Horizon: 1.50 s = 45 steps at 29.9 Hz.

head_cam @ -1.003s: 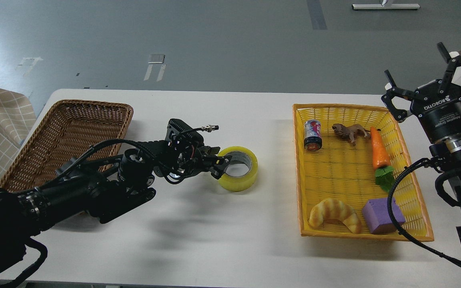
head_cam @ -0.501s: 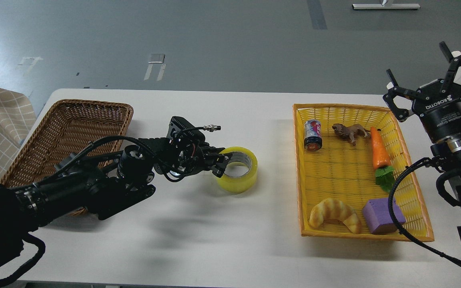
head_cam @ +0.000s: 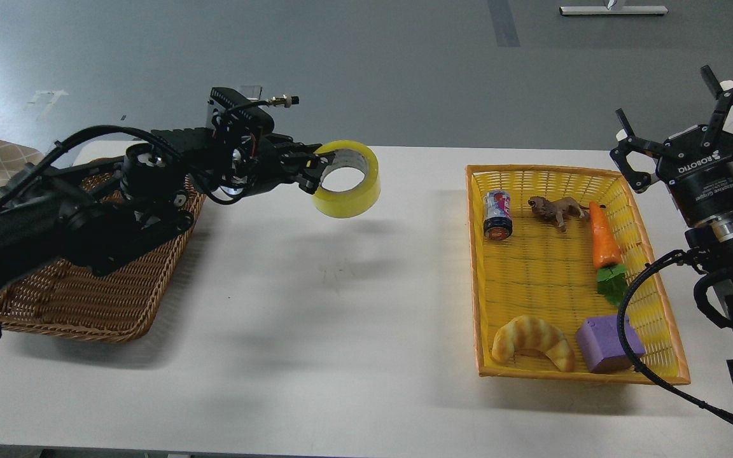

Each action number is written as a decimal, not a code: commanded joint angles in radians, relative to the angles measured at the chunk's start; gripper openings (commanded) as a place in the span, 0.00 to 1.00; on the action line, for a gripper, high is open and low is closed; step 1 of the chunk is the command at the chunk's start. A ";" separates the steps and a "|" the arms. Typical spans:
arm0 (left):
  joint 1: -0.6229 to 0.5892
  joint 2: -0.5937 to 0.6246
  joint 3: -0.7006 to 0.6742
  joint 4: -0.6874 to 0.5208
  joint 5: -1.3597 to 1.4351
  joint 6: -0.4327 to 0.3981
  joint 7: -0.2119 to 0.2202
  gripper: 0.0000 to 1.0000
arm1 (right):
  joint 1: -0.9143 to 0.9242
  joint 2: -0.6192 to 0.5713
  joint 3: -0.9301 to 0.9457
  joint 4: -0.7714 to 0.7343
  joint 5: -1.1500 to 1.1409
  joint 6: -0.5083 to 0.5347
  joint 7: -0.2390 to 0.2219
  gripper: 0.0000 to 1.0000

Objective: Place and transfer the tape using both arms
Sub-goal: 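Carry the tape roll over the wicker basket and lower it in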

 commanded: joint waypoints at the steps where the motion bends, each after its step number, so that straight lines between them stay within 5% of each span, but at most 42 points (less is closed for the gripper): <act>1: -0.005 0.068 0.003 0.009 -0.017 0.000 -0.014 0.00 | 0.002 0.002 0.000 -0.001 0.000 0.000 0.000 1.00; 20: 0.119 0.400 0.003 0.042 -0.028 0.014 -0.148 0.00 | 0.002 0.006 -0.002 -0.003 0.000 0.000 0.000 1.00; 45: 0.340 0.405 0.003 0.219 -0.095 0.129 -0.217 0.00 | 0.000 0.007 -0.003 -0.003 0.000 0.000 0.000 1.00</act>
